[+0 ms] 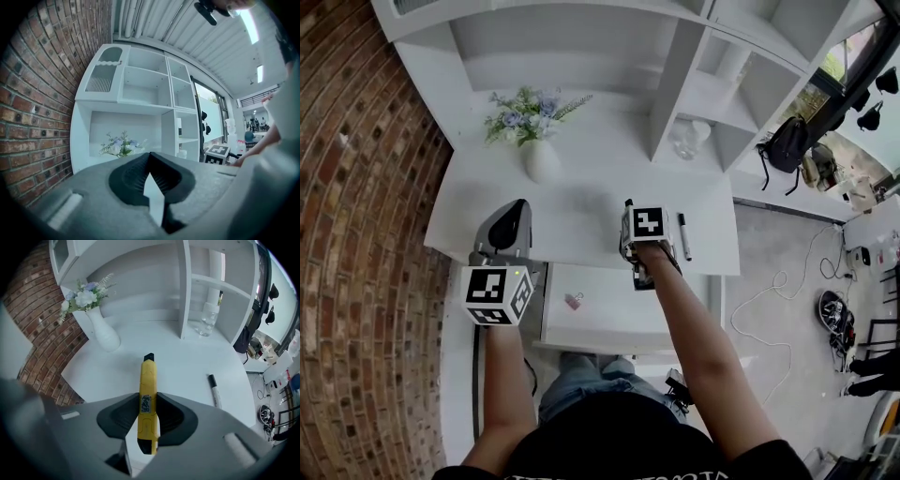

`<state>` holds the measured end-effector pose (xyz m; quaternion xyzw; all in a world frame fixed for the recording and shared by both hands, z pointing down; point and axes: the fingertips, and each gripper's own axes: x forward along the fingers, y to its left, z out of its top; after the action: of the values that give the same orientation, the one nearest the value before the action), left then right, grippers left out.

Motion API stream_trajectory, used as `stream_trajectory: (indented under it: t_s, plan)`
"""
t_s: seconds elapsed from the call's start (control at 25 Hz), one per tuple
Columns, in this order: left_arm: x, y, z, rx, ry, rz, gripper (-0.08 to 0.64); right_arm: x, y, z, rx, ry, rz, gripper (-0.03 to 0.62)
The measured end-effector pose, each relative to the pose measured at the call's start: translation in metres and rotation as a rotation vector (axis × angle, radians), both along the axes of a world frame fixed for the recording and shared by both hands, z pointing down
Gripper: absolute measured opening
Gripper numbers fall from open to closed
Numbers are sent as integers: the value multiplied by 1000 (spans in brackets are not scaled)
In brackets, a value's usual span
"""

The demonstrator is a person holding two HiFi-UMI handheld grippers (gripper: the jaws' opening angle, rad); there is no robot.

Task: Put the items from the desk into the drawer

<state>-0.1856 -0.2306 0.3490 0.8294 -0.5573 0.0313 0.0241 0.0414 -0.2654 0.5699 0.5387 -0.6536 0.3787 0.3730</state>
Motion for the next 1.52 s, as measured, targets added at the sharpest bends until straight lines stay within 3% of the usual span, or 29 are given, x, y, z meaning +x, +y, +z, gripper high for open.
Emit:
stream_trajectory:
  t_s: [0.4,0.6,0.76,0.96,1.2,1.52]
  plan:
    - [15,27,-33,76,-16,13,5,-19,30,-75,196,-126,-85,124]
    - [24,40,-42,101,-23,26,5,-6,59,-107,240,-131,-60,124]
    - [26,49,-41,102,-24,30,5,-4,83,-131,332,-216,-44,124]
    - [26,53,-40,101,-19,32,4,-7,101,-148,410,-199,-64,124]
    - [29,58,-32,86,-19,46,5,-7,117,-129,399,-166,-60,124]
    - [31,66,-7,29,-12,55,5,-2,153,-71,255,-162,-44,124]
